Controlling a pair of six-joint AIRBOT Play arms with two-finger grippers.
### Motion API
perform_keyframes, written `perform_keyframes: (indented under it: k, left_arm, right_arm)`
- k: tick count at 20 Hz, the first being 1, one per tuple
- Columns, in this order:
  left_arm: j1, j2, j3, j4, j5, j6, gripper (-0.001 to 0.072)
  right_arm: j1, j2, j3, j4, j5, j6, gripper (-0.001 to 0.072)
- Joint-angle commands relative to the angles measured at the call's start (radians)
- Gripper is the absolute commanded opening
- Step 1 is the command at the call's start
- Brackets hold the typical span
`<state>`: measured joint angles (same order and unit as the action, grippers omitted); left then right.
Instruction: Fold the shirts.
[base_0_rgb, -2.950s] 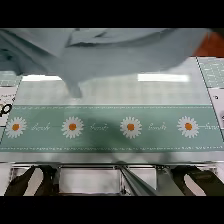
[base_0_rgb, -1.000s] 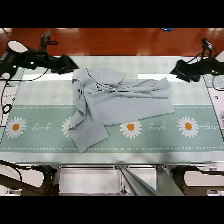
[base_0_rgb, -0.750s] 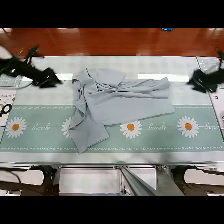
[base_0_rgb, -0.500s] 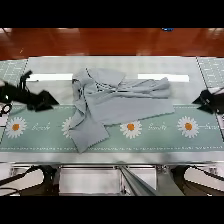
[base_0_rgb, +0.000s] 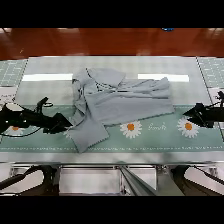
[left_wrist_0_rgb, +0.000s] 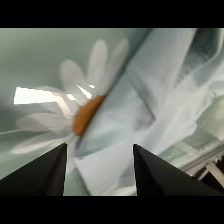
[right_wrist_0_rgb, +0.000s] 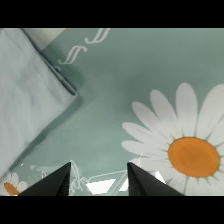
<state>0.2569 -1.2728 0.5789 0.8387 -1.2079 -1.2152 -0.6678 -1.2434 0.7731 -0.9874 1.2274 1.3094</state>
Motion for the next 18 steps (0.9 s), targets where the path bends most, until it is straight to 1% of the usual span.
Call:
perform_keyframes:
  k: [1, 2, 3, 4, 8, 13, 16, 18]
  left_arm:
    - [-0.087, -0.048, -0.016, -0.055, 0.046, -0.001, 0.0509]
    - [-0.111, -0.060, -0.010, -0.061, 0.057, -0.001, 0.0501]
    - [-0.127, -0.067, -0.002, -0.061, 0.062, 0.002, 0.0325]
    - [-0.130, -0.068, 0.005, -0.062, 0.065, 0.025, 0.0008]
    - [-0.119, -0.066, 0.053, -0.061, 0.063, 0.029, 0.0013]
    - [-0.119, -0.066, 0.080, -0.062, 0.048, 0.027, 0.0012]
    - [-0.119, -0.066, 0.079, -0.062, 0.048, 0.026, 0.0012]
    - [-0.119, -0.066, 0.079, -0.062, 0.049, 0.025, 0.0013]
  right_arm:
    - [-0.003, 0.003, -0.009, 0.019, 0.000, -0.019, 0.0410]
    - [-0.003, 0.003, -0.009, 0.019, -0.004, -0.019, 0.0410]
    - [-0.002, 0.000, -0.009, 0.020, -0.011, -0.018, 0.0410]
    - [-0.002, -0.006, -0.009, 0.021, -0.016, -0.018, 0.0410]
    - [-0.002, -0.075, -0.009, 0.043, -0.032, -0.019, 0.0409]
    - [-0.002, -0.168, -0.008, 0.205, -0.075, -0.085, 0.0409]
    - [0.006, -0.229, -0.008, 0.253, -0.104, -0.093, 0.0406]
    - [0.060, -0.257, 0.001, 0.260, -0.134, -0.100, 0.0406]
